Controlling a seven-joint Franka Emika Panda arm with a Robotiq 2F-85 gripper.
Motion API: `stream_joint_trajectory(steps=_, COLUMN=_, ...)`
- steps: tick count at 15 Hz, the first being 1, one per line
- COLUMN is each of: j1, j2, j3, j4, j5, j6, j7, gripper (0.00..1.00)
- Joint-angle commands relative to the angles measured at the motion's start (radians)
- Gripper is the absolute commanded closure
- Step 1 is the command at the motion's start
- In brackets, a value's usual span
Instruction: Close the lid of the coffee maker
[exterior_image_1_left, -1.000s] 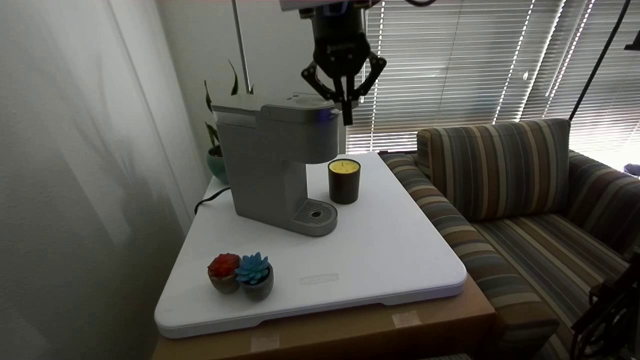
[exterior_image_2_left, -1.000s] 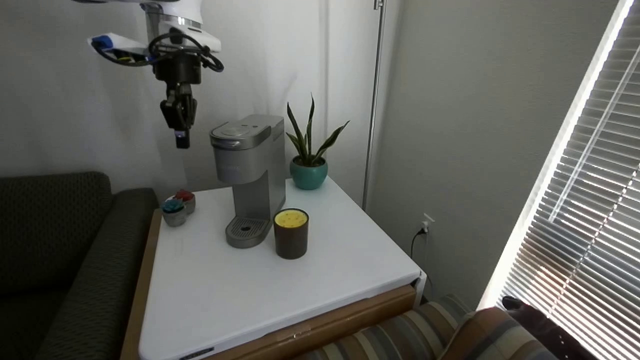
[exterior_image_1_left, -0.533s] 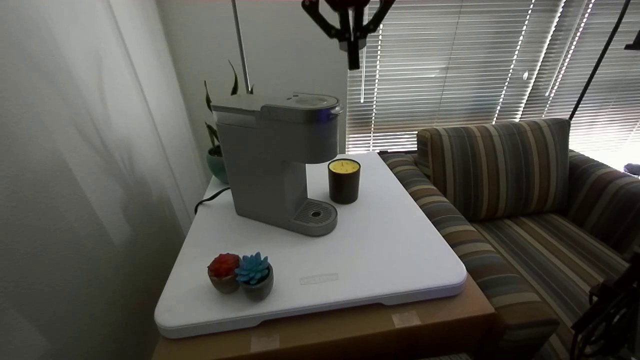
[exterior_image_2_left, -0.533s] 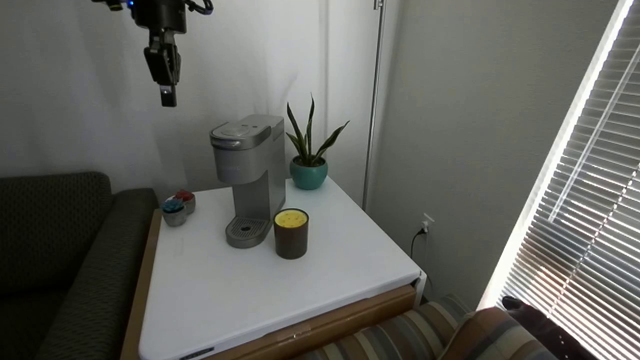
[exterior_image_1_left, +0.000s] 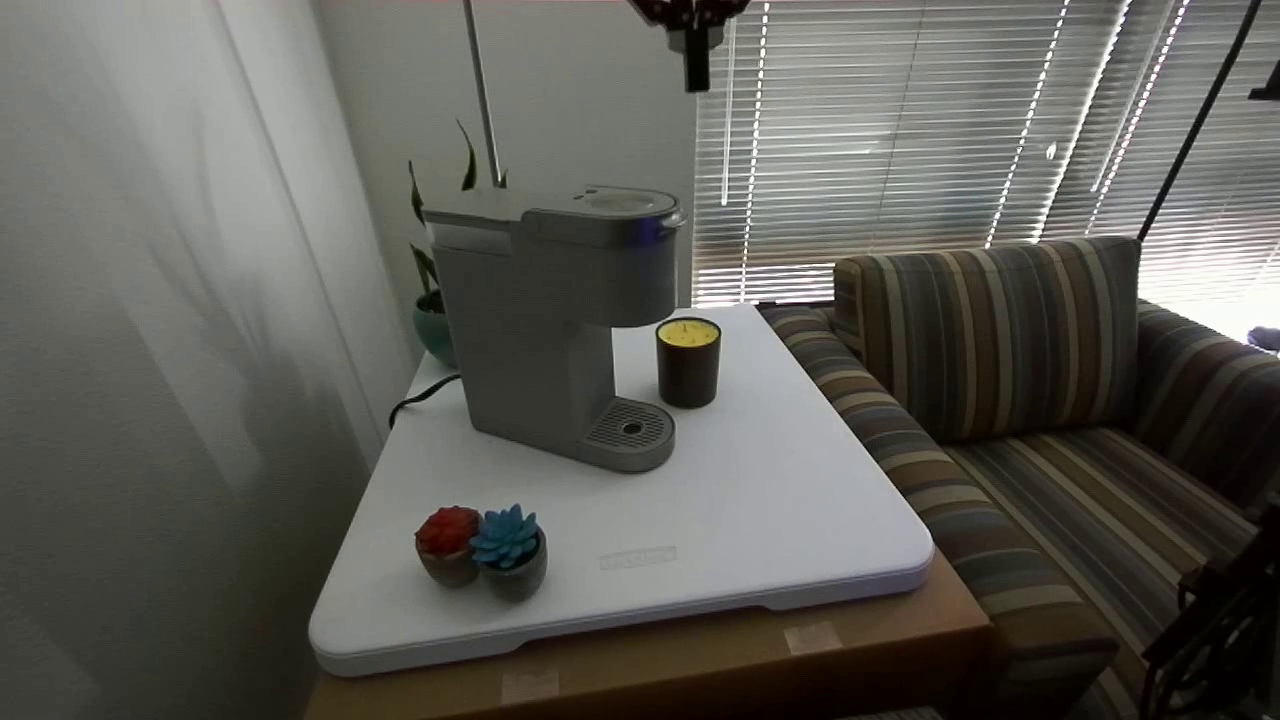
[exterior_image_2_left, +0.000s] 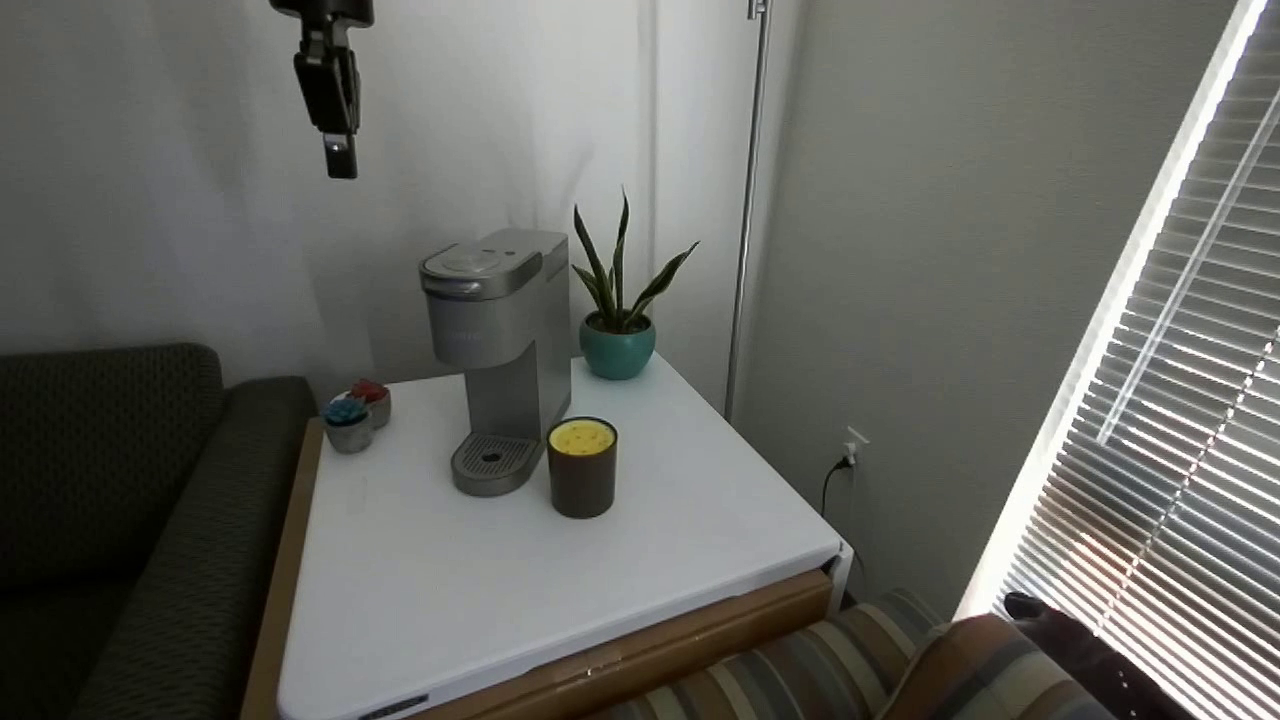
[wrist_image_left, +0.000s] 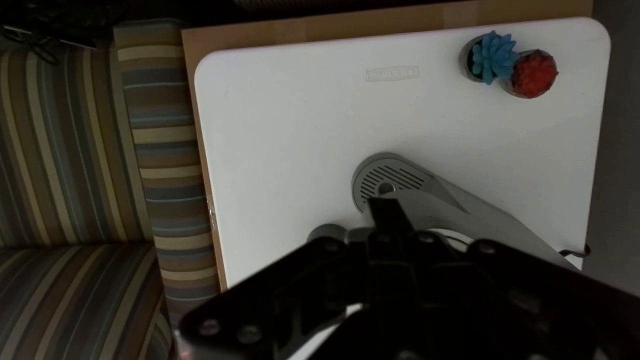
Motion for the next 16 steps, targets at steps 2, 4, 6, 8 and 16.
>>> stream_joint_trajectory(steps=2, j1=-0.020, j2=0.005, j3=0.013, j4=0.032, j5=0.012, j6=-0.033, j7=-0.035, gripper=0.73)
stream_joint_trajectory(steps=4, j1=-0.020, j2=0.004, j3=0.014, j4=0.033, j5=0.014, j6=-0.028, j7=-0.036, gripper=0.61)
stream_joint_trajectory(steps=6, j1=-0.022, j2=0.001, j3=0.015, j4=0.031, j5=0.022, j6=-0.022, j7=-0.037, gripper=0.47)
stream_joint_trajectory(steps=8, j1=-0.026, j2=-0.001, j3=0.017, j4=0.029, j5=0.038, j6=-0.014, j7=-0.045, gripper=0.33)
stream_joint_trajectory(steps=16, j1=-0.039, j2=-0.008, j3=0.019, j4=0.022, j5=0.138, j6=0.001, j7=-0.077, gripper=0.00)
